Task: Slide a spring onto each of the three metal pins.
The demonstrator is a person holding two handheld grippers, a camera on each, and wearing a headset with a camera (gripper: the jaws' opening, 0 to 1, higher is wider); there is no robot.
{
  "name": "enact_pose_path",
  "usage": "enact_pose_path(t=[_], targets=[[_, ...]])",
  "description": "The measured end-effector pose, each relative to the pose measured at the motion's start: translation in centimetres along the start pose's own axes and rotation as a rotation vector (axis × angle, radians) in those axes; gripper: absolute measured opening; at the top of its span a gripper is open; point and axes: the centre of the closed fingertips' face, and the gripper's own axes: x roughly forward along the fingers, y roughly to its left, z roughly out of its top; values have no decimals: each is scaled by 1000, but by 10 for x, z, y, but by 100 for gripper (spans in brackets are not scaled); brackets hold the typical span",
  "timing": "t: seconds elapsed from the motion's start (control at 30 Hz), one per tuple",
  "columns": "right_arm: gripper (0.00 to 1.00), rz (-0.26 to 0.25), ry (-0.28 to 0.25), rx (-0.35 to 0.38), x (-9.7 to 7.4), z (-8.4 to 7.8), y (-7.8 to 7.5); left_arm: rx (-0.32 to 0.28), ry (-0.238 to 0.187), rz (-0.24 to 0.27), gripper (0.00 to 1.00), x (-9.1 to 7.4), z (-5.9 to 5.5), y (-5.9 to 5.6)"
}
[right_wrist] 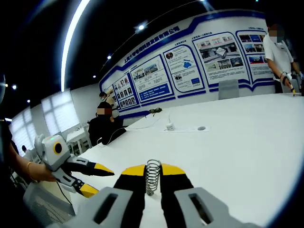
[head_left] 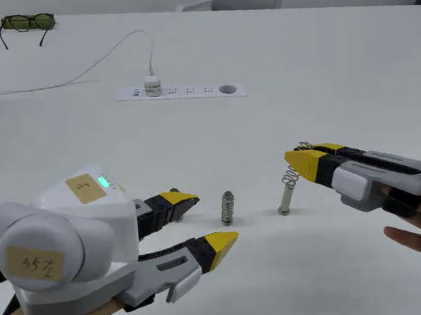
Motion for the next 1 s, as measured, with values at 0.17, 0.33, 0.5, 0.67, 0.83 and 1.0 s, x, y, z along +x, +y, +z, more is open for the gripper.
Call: enact_pose_path(t=[0.17, 0.33, 0.5, 0.67, 0.83, 1.0], targets=[[12, -25, 3, -33, 5, 0, -10, -42, -7, 21, 44, -6, -4, 5], [12, -44, 9, -59, 8, -2, -19, -55, -8, 58, 53, -12, -5, 10], [12, -55, 21, -81, 12, -5, -26, -65, -6, 84, 58, -15, -5, 17], [12, -66, 36, -96, 17, -11, -32, -76, 11, 91, 62, -15, -10, 19], [12, -81, 47, -99, 20, -17, -37, -88, 20, 102, 68, -14, -14, 21], [12, -92, 51, -92, 22, -22, -41, -98, 31, 113, 73, -13, -17, 22]])
